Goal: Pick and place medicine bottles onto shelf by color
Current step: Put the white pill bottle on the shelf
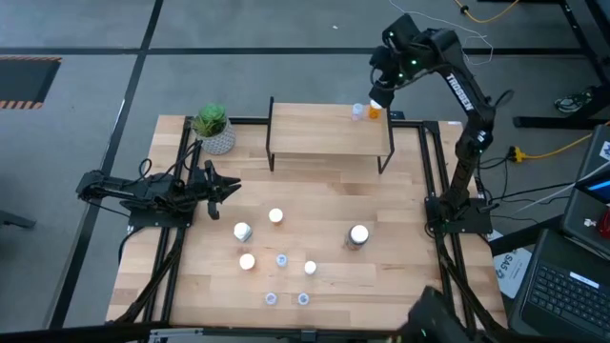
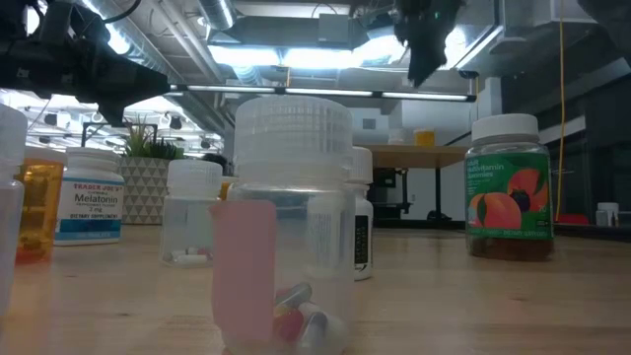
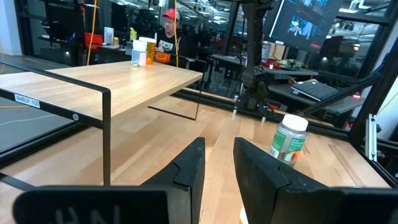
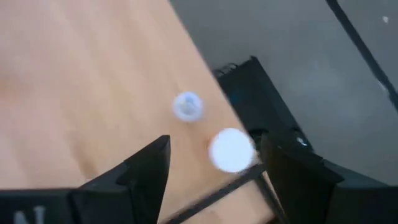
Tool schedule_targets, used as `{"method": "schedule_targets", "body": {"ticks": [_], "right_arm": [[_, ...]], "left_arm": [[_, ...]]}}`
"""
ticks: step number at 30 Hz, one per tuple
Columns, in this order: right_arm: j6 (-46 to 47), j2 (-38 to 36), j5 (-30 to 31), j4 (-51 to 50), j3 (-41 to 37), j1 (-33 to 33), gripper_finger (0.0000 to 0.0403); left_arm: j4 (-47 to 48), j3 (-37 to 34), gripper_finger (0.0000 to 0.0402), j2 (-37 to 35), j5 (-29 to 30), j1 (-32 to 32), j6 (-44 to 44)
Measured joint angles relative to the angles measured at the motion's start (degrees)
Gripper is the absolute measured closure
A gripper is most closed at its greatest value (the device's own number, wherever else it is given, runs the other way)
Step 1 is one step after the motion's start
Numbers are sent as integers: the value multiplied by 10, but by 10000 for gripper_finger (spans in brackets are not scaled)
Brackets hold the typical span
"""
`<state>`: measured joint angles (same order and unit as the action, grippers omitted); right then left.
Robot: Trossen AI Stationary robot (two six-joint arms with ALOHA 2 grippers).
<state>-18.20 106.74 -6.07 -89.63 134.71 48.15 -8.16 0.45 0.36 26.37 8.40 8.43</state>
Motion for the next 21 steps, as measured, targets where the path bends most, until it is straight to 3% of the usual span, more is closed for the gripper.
{"method": "schedule_targets", "body": {"ticks": [10,21], "right_arm": [[58,-42,-221,-3,-19,-74,150],[96,-42,-233,-4,-20,-206,150]], "left_arm": [[0,0,321,0,0,0,0],[0,0,321,0,0,0,0]]}}
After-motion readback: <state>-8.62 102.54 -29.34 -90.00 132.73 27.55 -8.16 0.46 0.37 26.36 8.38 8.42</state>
